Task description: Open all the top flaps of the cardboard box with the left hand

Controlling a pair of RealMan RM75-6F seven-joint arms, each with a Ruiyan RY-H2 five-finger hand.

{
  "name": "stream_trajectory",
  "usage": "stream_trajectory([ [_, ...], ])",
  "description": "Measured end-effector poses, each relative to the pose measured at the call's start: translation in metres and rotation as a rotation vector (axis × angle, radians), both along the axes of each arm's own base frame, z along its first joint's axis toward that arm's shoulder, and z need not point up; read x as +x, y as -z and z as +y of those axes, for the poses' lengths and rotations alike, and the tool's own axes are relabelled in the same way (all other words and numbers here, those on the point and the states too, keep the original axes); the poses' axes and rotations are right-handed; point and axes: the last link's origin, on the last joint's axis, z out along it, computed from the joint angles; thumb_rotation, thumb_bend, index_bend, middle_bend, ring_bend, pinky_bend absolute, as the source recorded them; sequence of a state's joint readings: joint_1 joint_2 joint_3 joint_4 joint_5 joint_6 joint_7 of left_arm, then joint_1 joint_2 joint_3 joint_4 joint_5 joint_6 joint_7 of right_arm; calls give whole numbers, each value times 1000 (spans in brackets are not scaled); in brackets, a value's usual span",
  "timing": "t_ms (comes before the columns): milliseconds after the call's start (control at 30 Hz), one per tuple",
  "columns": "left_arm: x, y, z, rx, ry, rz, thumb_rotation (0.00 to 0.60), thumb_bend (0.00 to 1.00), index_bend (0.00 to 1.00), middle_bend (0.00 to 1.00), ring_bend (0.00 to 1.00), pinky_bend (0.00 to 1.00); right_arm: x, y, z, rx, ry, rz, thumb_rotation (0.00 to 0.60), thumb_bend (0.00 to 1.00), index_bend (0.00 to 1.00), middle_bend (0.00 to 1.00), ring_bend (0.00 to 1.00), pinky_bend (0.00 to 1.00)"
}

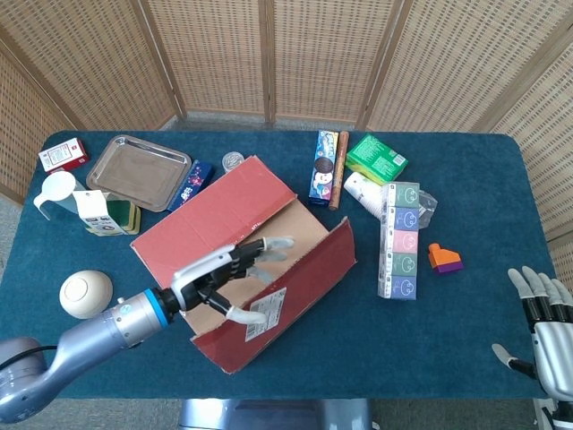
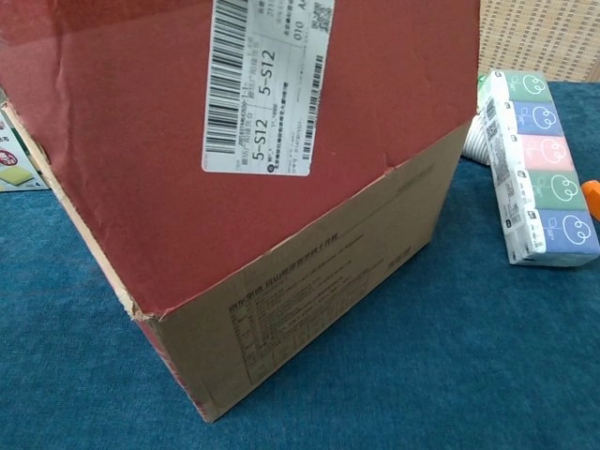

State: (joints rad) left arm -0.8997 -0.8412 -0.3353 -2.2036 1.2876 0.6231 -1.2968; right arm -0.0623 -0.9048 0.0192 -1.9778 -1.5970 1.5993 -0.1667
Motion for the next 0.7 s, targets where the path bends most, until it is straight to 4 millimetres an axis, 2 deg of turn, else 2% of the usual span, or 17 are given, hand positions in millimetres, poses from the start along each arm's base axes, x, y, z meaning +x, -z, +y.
stream_trajectory([
  [367,25,35,-4,-76,34,-18,600,0,125,0,123,282,-1,1,-2,6,3,2,600,0,0,0,0,0],
  [600,34,61,-4,-115,39,-3,600,0,128,0,124,275,0,-1,0,-4,-2,-5,600,0,0,0,0,0],
  [700,35,65,-3,-110,42,9,600,0,128,0,124,274,0,-2,0,-6,-3,-8,600,0,0,0,0,0],
])
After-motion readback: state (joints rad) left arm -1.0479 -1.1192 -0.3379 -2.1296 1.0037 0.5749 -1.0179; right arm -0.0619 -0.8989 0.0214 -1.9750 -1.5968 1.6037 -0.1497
